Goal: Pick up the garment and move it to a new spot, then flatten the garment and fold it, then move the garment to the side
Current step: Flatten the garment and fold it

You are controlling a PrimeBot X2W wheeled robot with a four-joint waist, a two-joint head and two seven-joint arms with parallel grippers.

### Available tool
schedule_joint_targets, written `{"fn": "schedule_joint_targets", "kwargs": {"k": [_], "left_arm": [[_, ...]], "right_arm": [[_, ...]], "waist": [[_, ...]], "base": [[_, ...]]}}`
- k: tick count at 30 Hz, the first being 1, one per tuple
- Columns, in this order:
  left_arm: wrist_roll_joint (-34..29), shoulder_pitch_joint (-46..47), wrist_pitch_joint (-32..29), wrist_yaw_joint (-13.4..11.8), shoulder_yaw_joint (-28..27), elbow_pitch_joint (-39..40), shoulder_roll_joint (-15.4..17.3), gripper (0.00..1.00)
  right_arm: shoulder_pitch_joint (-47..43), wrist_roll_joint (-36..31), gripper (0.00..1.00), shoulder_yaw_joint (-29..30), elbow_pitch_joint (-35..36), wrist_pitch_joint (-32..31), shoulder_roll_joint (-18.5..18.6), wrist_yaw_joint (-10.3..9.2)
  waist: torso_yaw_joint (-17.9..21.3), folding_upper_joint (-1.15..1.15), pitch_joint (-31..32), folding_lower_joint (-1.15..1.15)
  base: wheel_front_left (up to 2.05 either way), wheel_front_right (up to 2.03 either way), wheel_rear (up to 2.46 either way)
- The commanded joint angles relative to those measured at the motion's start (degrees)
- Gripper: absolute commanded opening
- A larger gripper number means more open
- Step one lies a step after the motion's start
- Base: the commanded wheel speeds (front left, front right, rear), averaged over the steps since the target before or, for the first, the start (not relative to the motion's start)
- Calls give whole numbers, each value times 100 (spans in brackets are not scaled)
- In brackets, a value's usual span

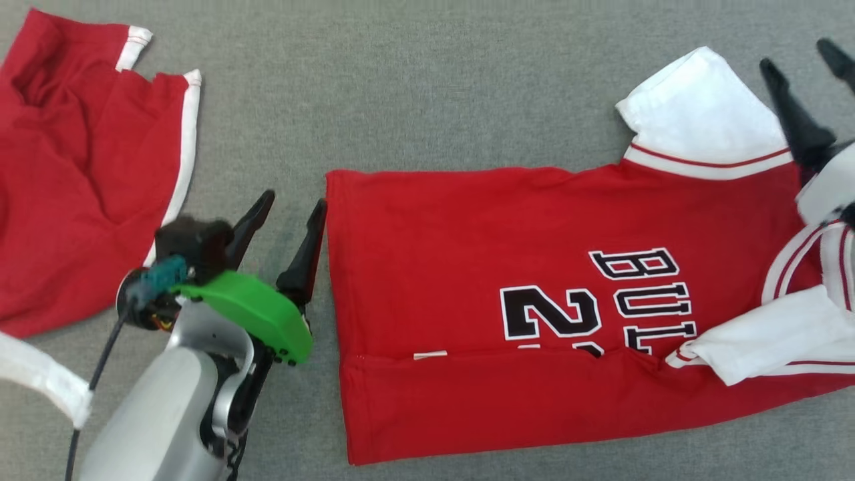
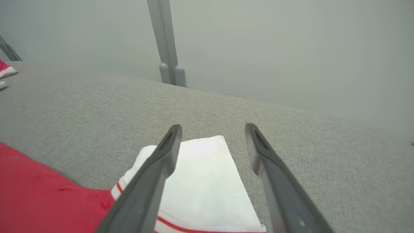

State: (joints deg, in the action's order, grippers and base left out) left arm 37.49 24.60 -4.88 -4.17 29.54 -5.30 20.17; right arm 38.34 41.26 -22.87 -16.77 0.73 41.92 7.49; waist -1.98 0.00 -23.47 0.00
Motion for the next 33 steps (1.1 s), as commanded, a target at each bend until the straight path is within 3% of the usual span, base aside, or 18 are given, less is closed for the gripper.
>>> {"fn": "schedule_joint_targets", "kwargs": {"k": [1,6,10,15,20,28,33], "left_arm": [[-94,-320,274,-91,-16,-2,10,100],[-196,-1181,1084,-324,-65,87,-68,100],[-123,-1627,1666,-415,-189,152,-239,100],[-158,-1874,1869,-406,-204,-52,-355,100],[-231,-1881,1964,-346,-340,-214,-437,100],[-429,-1594,2011,-247,-461,-271,-542,100],[-525,-900,1677,-118,-312,-301,-565,100]], "right_arm": [[-302,-119,100,33,-58,193,-108,0],[-1281,-519,100,189,-78,659,-434,0],[-1917,-818,100,602,19,1013,-721,0],[-2583,-1090,100,1234,169,1265,-1274,0],[-2889,-1350,100,1529,316,1279,-1567,0],[-2861,-1507,100,1700,451,1013,-1674,0],[-2130,-1481,100,1700,542,395,-1490,0]], "waist": [[207,0,726,0],[288,0,1371,0],[290,0,1545,0],[260,0,1657,0],[265,0,1646,0],[231,0,1402,0],[164,0,657,0]], "base": [[0,0,0],[0,0,0],[0,0,0],[0,0,0],[0,0,0],[0,0,0],[0,0,0]]}}
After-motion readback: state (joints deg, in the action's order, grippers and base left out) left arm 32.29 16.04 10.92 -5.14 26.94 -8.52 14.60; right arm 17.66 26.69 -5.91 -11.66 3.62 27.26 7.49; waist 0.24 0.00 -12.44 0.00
